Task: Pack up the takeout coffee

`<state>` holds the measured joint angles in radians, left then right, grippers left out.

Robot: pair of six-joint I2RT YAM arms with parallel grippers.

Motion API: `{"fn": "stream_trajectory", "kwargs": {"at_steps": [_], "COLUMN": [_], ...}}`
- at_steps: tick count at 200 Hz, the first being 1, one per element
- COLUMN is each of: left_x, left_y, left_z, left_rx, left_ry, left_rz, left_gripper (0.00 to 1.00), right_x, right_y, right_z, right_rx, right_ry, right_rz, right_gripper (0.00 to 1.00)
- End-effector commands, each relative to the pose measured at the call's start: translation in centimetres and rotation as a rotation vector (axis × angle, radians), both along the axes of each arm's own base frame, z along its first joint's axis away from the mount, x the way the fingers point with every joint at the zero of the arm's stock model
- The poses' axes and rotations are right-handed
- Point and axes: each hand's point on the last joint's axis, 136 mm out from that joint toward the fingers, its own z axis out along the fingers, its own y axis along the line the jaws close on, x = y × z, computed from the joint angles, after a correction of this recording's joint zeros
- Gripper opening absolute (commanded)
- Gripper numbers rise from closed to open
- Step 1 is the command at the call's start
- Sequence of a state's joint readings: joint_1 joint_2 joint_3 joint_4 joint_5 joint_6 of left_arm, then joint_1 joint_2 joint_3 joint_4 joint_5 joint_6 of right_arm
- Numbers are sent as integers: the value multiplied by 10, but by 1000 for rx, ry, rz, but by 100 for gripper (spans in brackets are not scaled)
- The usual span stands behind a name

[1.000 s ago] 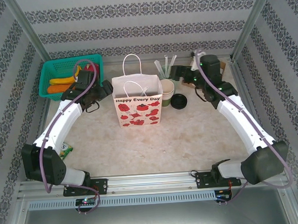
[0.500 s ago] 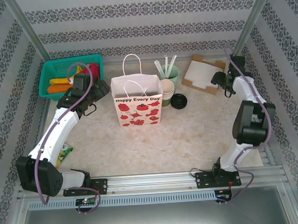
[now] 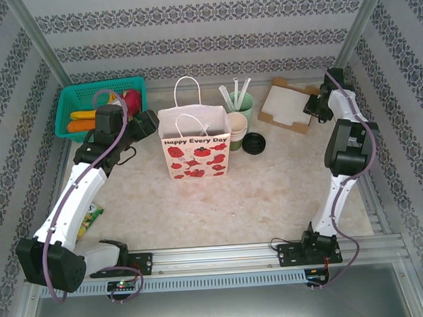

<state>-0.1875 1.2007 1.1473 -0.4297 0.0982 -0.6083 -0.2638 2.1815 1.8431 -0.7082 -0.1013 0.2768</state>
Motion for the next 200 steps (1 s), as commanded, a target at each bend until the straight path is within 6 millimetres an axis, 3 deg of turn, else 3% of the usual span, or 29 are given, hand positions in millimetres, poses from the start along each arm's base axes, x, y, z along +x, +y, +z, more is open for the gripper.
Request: {"fn": "stream_trajectory", "kwargs": {"at_steps": [1,12,29,53,65,100,125,167,188,200], "left_x": [-1,-2,-4,-5,-6,-8,-9,-4,-3,-3], "left_y": [5,7,8,9,8,10,11,-1,-7,-10], "left_z": [13,11,10,7,7,6,6,11,13,17], "left_rx": [34,43,49,45,41,49,48,30,27,30], "left_ry": [-57,-52,-50,-46,-46,-45,-56,-86,-97,-106], "left_rz": [-15,-10,-4,-2,-1,4,6,-57,-96,-120], "left_gripper": [99,100,100,100,100,100,99,100,100,100], "right_x": [-9,-8,-6,-8,-9,-27,-65,-151,-189,-214], "right_y": [2,3,3,2,3,-2,-12,-33,-31,-20], "right_z": [-16,-17,-16,-19,-20,-4,8,15,14,11], "right_rx": [-34,-55,-75,-90,-102,-180,-276,-385,-403,-395], "right_ry": [101,112,115,136,147,157,207,322,395,440], "right_rz": [13,19,20,15,19,17,22,-19,11,72], "right_gripper": [39,37,24,22,15,3,0,0,0,0]}}
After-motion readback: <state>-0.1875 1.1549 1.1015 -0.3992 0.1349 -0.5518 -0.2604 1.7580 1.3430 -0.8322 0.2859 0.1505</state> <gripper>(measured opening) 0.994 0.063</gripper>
